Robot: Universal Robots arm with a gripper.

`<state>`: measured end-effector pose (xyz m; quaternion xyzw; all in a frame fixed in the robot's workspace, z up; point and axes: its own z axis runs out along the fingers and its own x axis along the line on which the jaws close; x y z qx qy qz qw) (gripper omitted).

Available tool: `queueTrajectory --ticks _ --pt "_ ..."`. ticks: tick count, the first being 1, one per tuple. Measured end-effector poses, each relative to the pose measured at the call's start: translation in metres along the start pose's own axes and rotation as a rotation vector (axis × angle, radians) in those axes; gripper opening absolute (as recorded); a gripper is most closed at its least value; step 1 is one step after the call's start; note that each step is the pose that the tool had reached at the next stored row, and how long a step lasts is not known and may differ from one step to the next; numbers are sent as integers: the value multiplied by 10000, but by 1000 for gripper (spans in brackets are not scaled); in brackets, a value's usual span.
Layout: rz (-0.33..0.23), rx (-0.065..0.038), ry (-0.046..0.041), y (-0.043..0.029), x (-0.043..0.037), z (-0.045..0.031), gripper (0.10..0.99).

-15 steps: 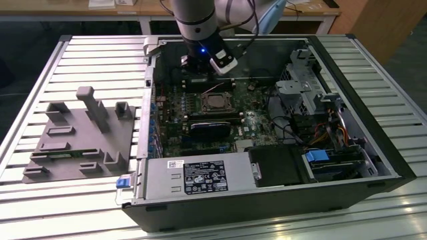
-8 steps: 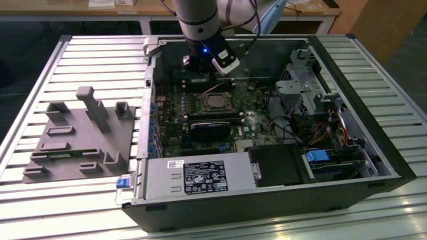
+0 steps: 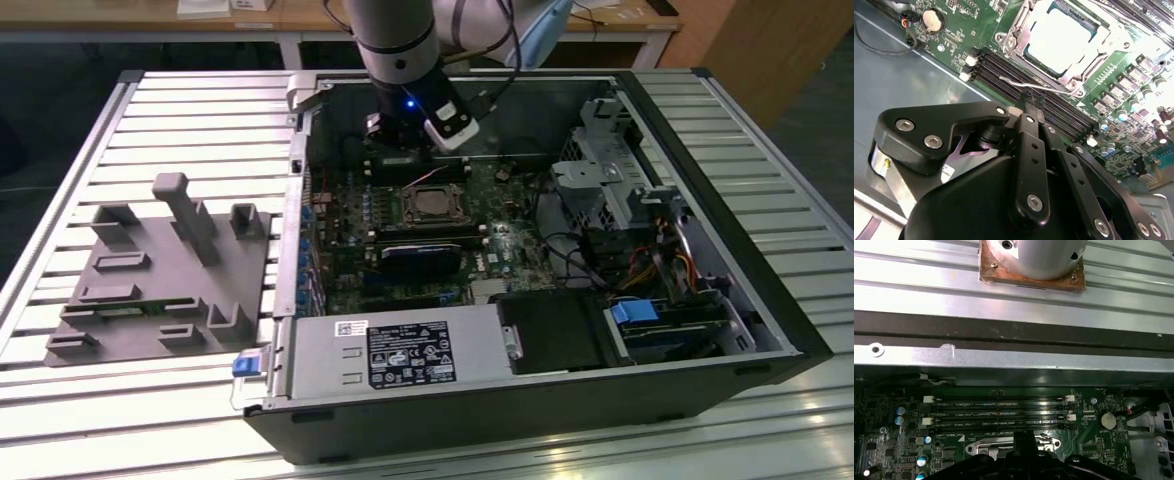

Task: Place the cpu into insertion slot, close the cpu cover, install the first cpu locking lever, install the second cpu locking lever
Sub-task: 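Install the first cpu locking lever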

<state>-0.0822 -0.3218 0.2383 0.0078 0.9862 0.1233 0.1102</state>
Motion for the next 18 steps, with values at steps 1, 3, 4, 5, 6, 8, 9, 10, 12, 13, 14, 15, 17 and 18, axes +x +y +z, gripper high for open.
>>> queueTrajectory --ticks 1,3,4,5,6,8,9,10,12,13,14,15,17,18 --pt "104 23 -26 -2 2 8 102" --pt "406 92 -105 -7 6 26 102" --pt "585 134 -152 -10 9 37 102" --pt "728 166 -187 -12 11 46 102" --pt "852 194 -220 -15 13 56 102" --pt "1044 220 -269 -20 17 75 102" --pt "1115 227 -286 -22 19 84 102" --pt "1179 234 -301 -24 21 93 102" --pt "1300 257 -333 -24 25 110 102" --pt "1361 272 -348 -24 27 117 102" --pt "1428 288 -364 -22 28 125 102" --pt "1488 302 -380 -21 29 132 102" --pt "1596 324 -410 -16 31 145 102" --pt "1643 335 -422 -12 31 151 102"
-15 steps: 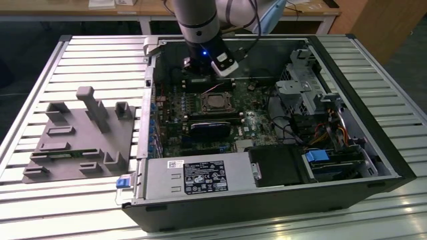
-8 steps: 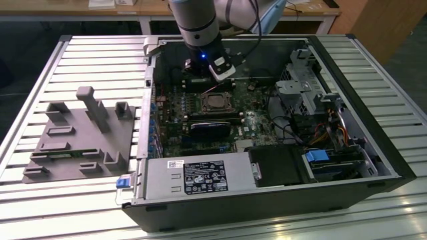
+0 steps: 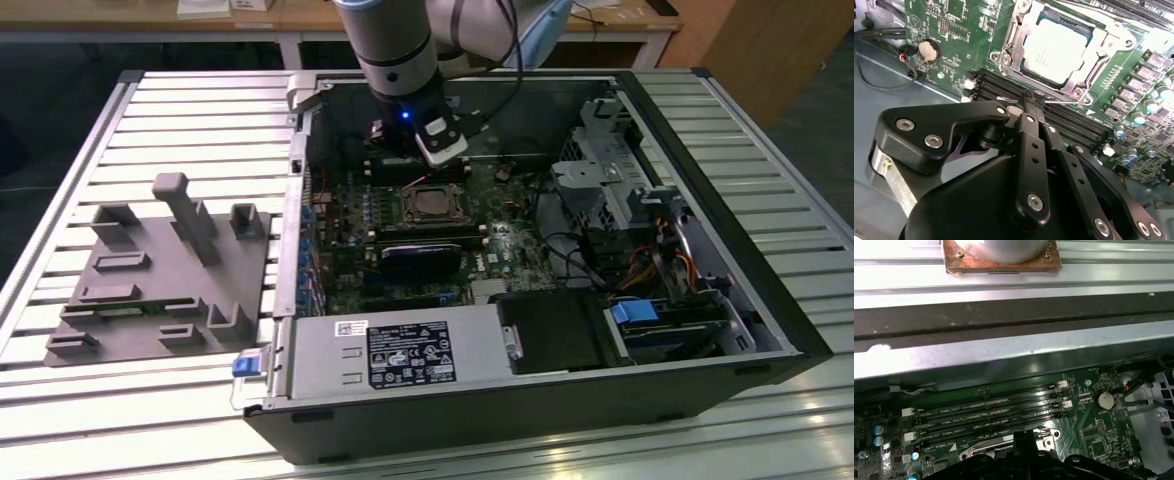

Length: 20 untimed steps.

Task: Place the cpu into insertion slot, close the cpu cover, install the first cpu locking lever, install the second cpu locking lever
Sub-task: 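Install the first cpu locking lever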

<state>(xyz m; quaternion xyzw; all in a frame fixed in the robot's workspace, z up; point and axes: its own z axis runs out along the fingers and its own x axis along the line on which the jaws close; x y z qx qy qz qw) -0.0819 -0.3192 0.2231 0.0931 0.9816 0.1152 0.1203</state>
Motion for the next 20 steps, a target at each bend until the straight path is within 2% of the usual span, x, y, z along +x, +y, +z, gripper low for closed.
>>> queueTrajectory --ticks 12,14,20 --pt "432 98 -113 84 21 69 102" --pt "585 134 -152 107 16 95 102" --pt "717 163 -187 125 19 120 102"
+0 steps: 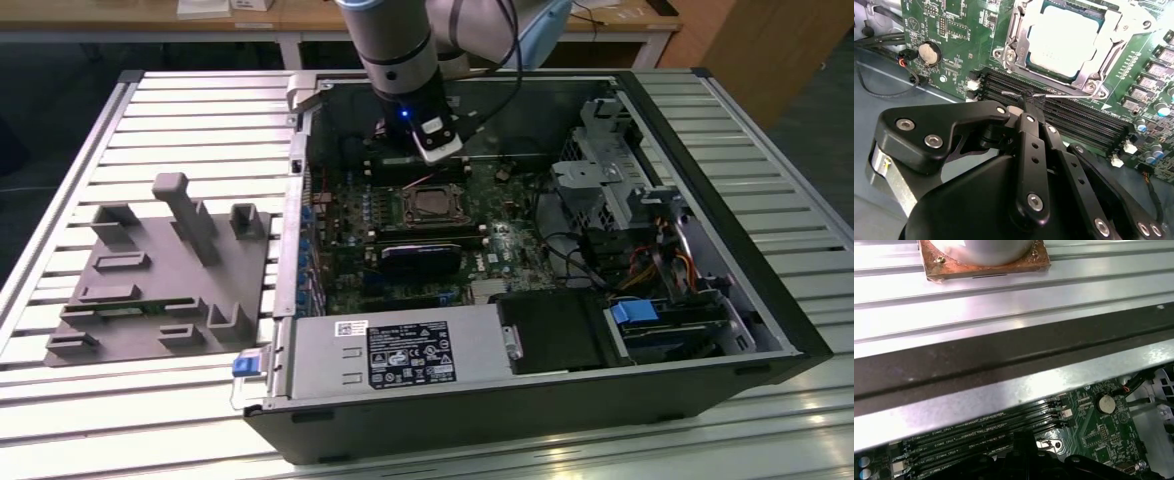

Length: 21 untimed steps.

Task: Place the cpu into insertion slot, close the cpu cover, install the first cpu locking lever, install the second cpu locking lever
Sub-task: 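Install the first cpu locking lever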

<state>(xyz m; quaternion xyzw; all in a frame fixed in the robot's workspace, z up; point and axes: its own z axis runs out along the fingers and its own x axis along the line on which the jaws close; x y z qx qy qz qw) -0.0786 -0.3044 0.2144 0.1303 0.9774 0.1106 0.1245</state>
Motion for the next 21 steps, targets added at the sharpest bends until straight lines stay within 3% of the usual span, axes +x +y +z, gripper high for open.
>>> queueTrajectory --ticks 8,21 --pt "-15 -27 -117 -15 14 59 102" --pt "719 153 -320 -13 27 104 102"
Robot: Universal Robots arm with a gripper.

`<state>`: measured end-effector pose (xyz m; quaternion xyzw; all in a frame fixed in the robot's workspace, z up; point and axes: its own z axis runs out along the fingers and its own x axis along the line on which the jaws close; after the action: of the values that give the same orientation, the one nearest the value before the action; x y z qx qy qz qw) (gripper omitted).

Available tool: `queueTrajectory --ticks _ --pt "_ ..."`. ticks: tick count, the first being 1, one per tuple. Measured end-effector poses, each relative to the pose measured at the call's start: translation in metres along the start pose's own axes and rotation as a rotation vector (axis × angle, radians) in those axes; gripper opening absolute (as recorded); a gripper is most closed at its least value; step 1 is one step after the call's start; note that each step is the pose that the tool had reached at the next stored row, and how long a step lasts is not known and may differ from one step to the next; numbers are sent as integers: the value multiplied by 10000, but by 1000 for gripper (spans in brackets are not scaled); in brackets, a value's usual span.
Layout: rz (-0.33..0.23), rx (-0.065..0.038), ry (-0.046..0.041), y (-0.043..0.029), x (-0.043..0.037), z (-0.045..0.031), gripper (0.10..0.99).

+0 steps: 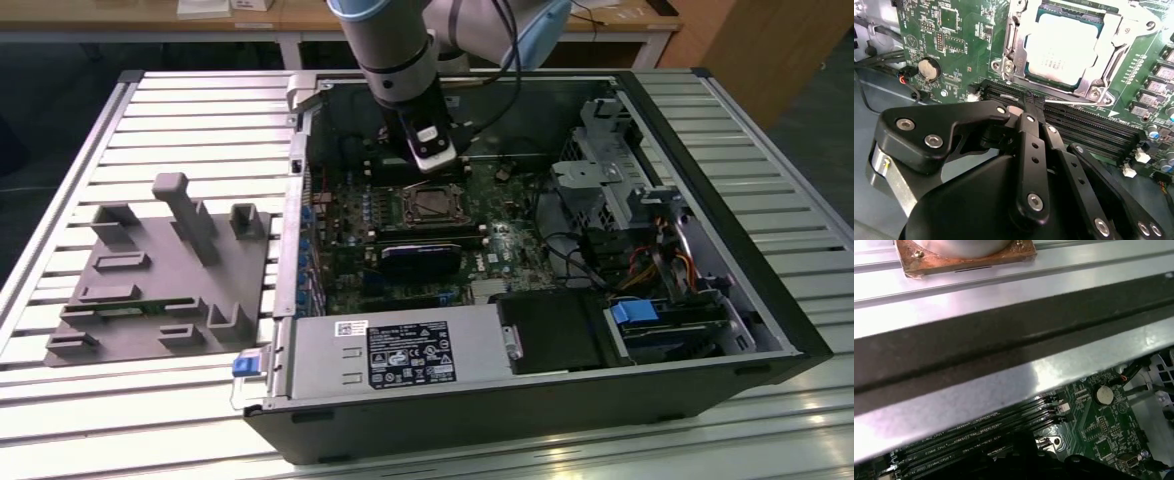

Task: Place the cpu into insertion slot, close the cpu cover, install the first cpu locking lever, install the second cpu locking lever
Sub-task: 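Install the first cpu locking lever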

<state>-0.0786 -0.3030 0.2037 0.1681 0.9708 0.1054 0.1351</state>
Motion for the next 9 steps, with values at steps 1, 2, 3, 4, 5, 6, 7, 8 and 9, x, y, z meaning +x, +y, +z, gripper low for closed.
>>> queueTrajectory --ticks 1,2,3,4,5,6,7,8,9 --pt "12 3 -4 4 2 1 102" --pt "22 8 -7 7 3 3 102" --pt "32 12 -10 11 5 4 102" --pt "41 16 -14 14 6 5 102" --pt "48 22 -17 17 7 6 102" --pt "59 27 -21 19 9 7 102" --pt "68 33 -26 22 10 9 102" --pt "79 39 -29 25 12 10 102" --pt "89 46 -33 30 13 11 102"
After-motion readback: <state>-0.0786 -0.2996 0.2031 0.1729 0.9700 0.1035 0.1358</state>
